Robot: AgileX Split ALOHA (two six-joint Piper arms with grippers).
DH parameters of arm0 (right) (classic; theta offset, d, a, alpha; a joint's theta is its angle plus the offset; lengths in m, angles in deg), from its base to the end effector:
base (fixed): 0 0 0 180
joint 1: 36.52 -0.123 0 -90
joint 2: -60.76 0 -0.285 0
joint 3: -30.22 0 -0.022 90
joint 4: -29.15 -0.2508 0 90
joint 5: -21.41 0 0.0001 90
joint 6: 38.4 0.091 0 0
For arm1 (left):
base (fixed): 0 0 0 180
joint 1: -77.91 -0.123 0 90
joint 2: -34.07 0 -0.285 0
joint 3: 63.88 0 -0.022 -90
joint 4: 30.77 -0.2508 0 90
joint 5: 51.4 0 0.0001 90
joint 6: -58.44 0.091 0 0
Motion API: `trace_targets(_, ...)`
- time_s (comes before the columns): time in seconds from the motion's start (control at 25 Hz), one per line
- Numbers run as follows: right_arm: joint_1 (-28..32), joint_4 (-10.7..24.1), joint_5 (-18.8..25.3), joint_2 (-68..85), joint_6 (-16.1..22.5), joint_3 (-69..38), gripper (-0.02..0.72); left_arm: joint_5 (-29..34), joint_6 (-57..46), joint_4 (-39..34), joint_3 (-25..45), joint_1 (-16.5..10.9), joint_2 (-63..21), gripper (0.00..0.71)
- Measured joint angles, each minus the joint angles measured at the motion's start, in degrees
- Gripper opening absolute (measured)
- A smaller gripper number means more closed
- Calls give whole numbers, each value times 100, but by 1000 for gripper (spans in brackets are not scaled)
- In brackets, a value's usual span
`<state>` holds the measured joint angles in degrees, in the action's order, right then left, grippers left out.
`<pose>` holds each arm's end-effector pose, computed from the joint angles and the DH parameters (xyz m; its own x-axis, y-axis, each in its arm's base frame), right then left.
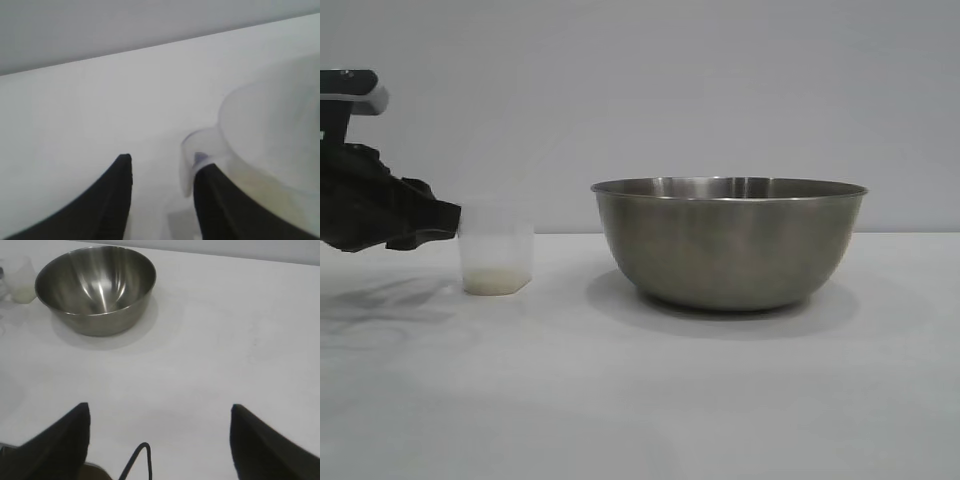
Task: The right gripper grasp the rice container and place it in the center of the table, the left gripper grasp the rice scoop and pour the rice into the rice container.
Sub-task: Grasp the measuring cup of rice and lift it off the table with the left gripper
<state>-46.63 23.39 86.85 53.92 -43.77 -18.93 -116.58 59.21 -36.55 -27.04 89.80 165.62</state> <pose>-0.0113 0.0064 0.2683 -0.4980 -0.1412 -0.8556 -0.2777 0.9606 0.0031 0.3400 -0.0801 0.0741 -0.2088 0.1008 -0.9727 0.3044 0.9520 0.0333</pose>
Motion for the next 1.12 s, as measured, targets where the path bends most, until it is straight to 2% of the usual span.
trace_targets(0.48, 0, 0, 0, 0, 24, 0, 508, 0, 1, -175, -512, 0, 152, 260)
trace_targets(0.92, 0, 8, 0, 0, 45, 0, 508, 11, 1, -332, -524, 0, 459, 260)
trace_targets(1.04, 0, 8, 0, 0, 45, 0, 508, 11, 1, -571, -524, 0, 459, 260)
trace_targets(1.08, 0, 8, 0, 0, 45, 0, 453, 11, 1, -713, -524, 0, 459, 260)
trace_targets(1.12, 0, 8, 0, 0, 45, 0, 452, 11, 1, -862, -524, 0, 459, 260)
